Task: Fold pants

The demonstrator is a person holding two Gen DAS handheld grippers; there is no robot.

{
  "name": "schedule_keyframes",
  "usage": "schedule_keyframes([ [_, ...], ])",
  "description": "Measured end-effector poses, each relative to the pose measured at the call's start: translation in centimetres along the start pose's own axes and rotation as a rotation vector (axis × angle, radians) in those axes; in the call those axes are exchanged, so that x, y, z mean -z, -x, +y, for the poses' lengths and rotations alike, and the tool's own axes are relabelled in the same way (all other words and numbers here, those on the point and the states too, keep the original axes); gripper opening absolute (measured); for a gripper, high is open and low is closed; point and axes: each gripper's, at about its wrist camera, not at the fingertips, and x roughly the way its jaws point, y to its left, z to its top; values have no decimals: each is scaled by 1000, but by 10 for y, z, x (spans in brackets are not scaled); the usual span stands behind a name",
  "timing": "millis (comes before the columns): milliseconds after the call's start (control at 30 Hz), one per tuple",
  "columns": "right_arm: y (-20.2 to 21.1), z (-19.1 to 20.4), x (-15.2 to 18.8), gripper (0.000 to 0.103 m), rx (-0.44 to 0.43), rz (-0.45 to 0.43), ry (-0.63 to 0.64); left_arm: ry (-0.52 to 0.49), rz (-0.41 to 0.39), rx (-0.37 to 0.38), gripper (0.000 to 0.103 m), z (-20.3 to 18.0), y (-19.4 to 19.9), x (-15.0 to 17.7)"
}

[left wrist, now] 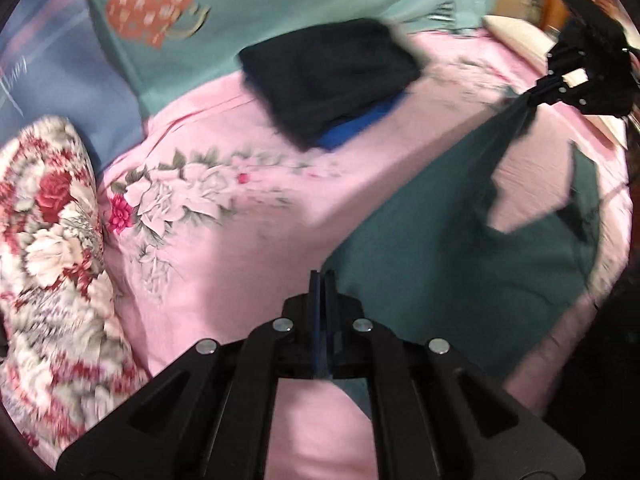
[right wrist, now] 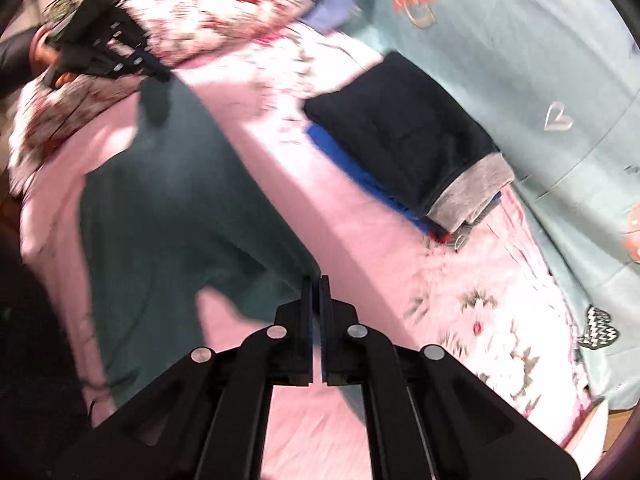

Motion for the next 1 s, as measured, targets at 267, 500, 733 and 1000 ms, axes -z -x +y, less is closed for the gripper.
schedule_keyframes([
  [267,8,121,91,2,-133,130,20,-17,137,92,2,-75,10,87],
  [500,-47,166,139,6,-186,232,-86,77,246,91,4,-87,-49,142],
  [733,7,125,160,48,-187,120,-493,132,173,16,74,-74,2,134],
  [1000,79,8,337,49,309,75,-1273,190,-90,157,81,-125,7,57],
])
